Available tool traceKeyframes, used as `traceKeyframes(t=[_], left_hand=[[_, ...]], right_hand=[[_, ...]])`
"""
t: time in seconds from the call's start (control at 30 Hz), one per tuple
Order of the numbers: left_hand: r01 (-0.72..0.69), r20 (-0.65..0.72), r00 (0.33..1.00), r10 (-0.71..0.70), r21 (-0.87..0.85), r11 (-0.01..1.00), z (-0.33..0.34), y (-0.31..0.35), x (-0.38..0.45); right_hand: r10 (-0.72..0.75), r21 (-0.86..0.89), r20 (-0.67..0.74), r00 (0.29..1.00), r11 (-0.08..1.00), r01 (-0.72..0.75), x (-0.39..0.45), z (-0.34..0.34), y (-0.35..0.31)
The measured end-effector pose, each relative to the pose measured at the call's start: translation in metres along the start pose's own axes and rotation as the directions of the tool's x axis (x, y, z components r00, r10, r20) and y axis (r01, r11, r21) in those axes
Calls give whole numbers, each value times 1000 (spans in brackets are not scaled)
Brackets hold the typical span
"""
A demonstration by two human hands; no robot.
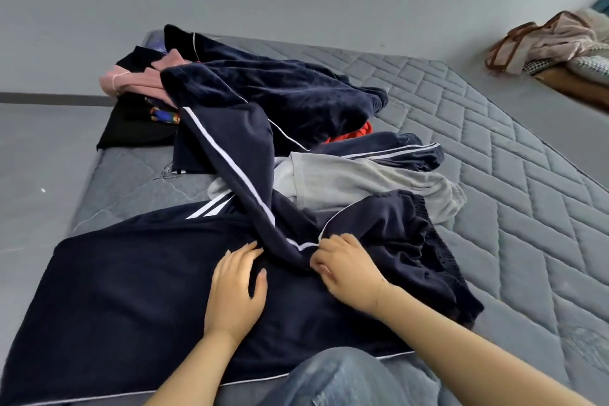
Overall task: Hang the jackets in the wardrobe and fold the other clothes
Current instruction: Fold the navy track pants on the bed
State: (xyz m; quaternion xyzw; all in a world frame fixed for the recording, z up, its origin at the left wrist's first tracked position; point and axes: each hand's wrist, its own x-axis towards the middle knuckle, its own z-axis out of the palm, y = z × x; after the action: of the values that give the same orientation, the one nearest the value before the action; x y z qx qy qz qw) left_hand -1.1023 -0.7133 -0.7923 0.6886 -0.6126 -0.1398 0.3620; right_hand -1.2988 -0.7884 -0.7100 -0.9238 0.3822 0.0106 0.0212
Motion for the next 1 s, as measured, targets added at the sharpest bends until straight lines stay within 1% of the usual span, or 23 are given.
traceKeyframes(t=[0.03, 0.07, 0.1, 0.13, 0.2, 0.23, 0.27, 0.3, 0.37, 0.43, 0.47, 0.5, 0.53, 0.57, 0.6, 0.67, 0.77, 0.83, 0.87, 0.9, 0.93, 0.97, 1.0], left_hand=[[8, -18, 1000, -9, -35, 999, 0, 0, 0], [14, -39, 999, -17, -77, 997, 0, 0, 0], [21, -67, 997, -29, -119, 993, -1, 0, 0], [39, -104, 993, -57, -170, 985, -1, -1, 1], [117, -185, 965, -188, -337, 934, -4, -1, 4], [153, -221, 937, -270, -437, 886, -7, 0, 8], [172, -256, 906, -338, -506, 845, -11, 2, 13], [170, -302, 881, -365, -519, 838, -16, 5, 20], [131, -368, 875, -315, -446, 886, -25, 13, 41], [161, -301, 919, -255, -305, 939, -31, 19, 71], [231, -204, 939, -276, -220, 948, -31, 20, 85], [337, -65, 935, -348, -144, 930, -30, 20, 98], [446, 78, 894, -440, -77, 892, -30, 19, 108], [520, 167, 842, -512, -6, 854, -29, 19, 114], [555, 197, 807, -556, 68, 829, -28, 18, 116], [562, 169, 789, -591, 191, 805, -28, 15, 118], [520, 117, 821, -559, 252, 816, -34, 11, 116], [551, 90, 818, -568, 161, 819, -42, 7, 112], [607, 85, 790, -607, 36, 794, -45, 5, 109], [671, 117, 741, -662, -169, 722, -50, 5, 107], [706, 197, 688, -699, -405, 581, -56, 8, 106], [692, 295, 661, -690, -596, 407, -65, 12, 105], [643, 381, 679, -627, -721, 257, -75, 17, 106]], right_hand=[[23, 44, 88, 996, 999, -27, 0, -1, 0], [56, 103, 123, 991, 992, -69, 1, -5, 1], [88, 162, 95, 992, 981, -103, 2, -8, 4], [121, 203, 20, 992, 971, -123, 4, -13, 8], [203, 255, -169, 965, 954, -156, 8, -23, 19], [227, 263, -224, 948, 951, -166, 10, -26, 27], [243, 249, -244, 939, 951, -182, 12, -28, 35], [253, 215, -219, 942, 954, -207, 13, -28, 45], [277, 155, -117, 954, 954, -258, 16, -23, 66], [308, 136, -72, 949, 945, -297, 17, -15, 82], [322, 138, -77, 943, 941, -310, 18, -10, 90], [343, 132, -70, 937, 934, -332, 19, -6, 96], [364, 109, -47, 930, 928, -357, 19, -4, 101], [382, 65, -8, 924, 922, -380, 19, -2, 105], [392, 12, 19, 920, 920, -392, 17, -1, 109], [391, -59, 35, 920, 920, -388, 8, -2, 114], [332, -120, 41, 942, 938, -325, -22, -7, 119], [281, -154, 4, 960, 949, -277, -45, -6, 117], [267, -164, -34, 963, 949, -269, -55, -5, 116], [265, -159, -76, 961, 949, -274, -64, -4, 116], [269, -142, -124, 955, 948, -286, -69, -4, 116], [276, -124, -174, 945, 946, -299, -73, -6, 117], [279, -109, -236, 931, 944, -311, -74, -10, 117]])
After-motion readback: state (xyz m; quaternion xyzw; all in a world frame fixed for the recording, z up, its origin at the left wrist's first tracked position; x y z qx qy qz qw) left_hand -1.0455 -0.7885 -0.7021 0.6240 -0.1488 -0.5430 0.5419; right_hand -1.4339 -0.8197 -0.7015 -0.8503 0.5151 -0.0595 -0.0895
